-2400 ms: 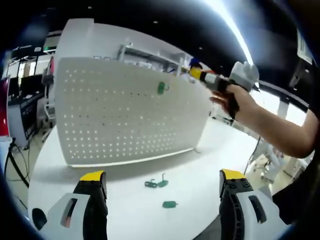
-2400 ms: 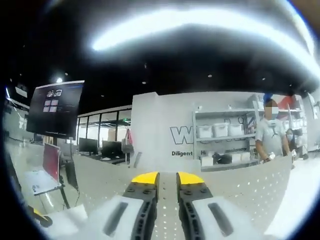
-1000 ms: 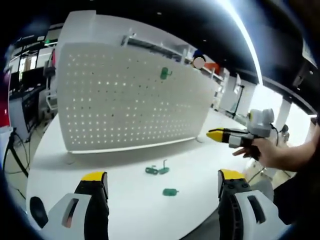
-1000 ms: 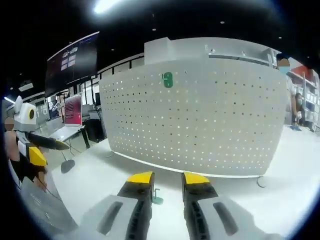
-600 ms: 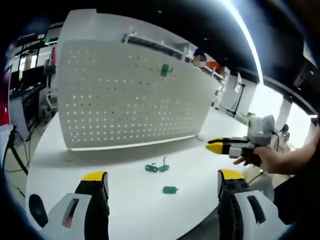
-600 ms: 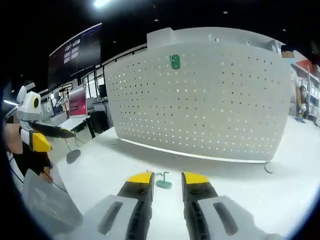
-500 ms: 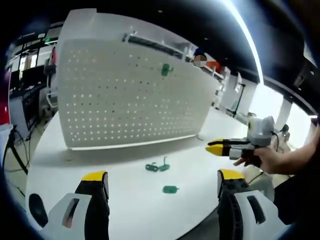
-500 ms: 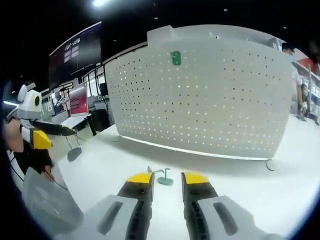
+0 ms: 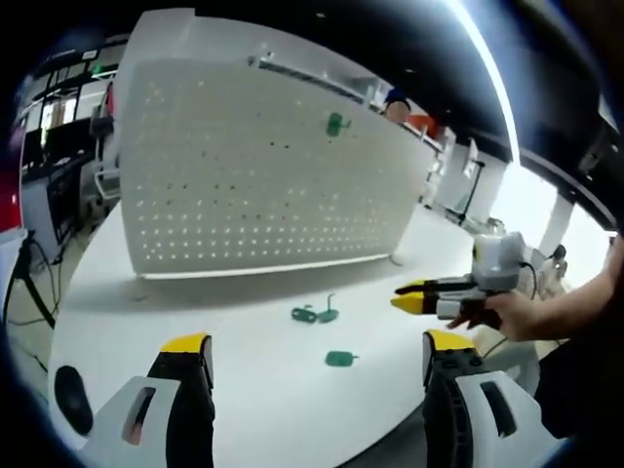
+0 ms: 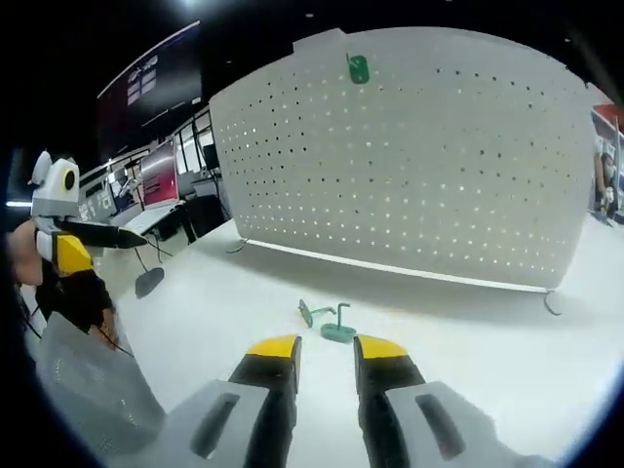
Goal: Insert the hook assembly into the mounting plate slot until the hook locks in place.
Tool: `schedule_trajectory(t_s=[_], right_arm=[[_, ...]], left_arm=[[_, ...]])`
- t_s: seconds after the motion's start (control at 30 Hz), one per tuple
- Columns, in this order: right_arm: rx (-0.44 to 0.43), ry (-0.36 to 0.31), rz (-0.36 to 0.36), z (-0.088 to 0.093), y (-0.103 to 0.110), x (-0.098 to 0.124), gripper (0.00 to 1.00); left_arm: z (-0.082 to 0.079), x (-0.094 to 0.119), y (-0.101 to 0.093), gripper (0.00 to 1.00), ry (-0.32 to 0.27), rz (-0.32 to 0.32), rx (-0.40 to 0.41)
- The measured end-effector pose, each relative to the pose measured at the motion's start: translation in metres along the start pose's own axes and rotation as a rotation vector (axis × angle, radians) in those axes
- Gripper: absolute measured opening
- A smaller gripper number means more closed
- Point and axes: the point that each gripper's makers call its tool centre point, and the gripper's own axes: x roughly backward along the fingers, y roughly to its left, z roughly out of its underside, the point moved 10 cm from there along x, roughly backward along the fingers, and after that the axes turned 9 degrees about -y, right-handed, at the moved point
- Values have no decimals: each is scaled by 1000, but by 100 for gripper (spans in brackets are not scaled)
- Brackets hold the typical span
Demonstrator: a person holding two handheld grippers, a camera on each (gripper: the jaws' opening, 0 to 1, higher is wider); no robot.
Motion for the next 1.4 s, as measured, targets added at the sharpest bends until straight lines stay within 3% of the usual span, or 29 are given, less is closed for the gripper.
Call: schedule_trajectory(t_s=[0.63, 1.1, 1.4], right_arm=[[-21, 78, -25, 18, 1, -64, 18], [-101, 135, 32, 28, -8, -102, 17], [-122, 138, 54, 24, -7, -119, 16]], left_arm=[[5, 1, 18, 89, 29, -35, 20], [11, 5, 25, 89, 42, -53, 46], [10, 0, 28, 88, 49, -45, 52]])
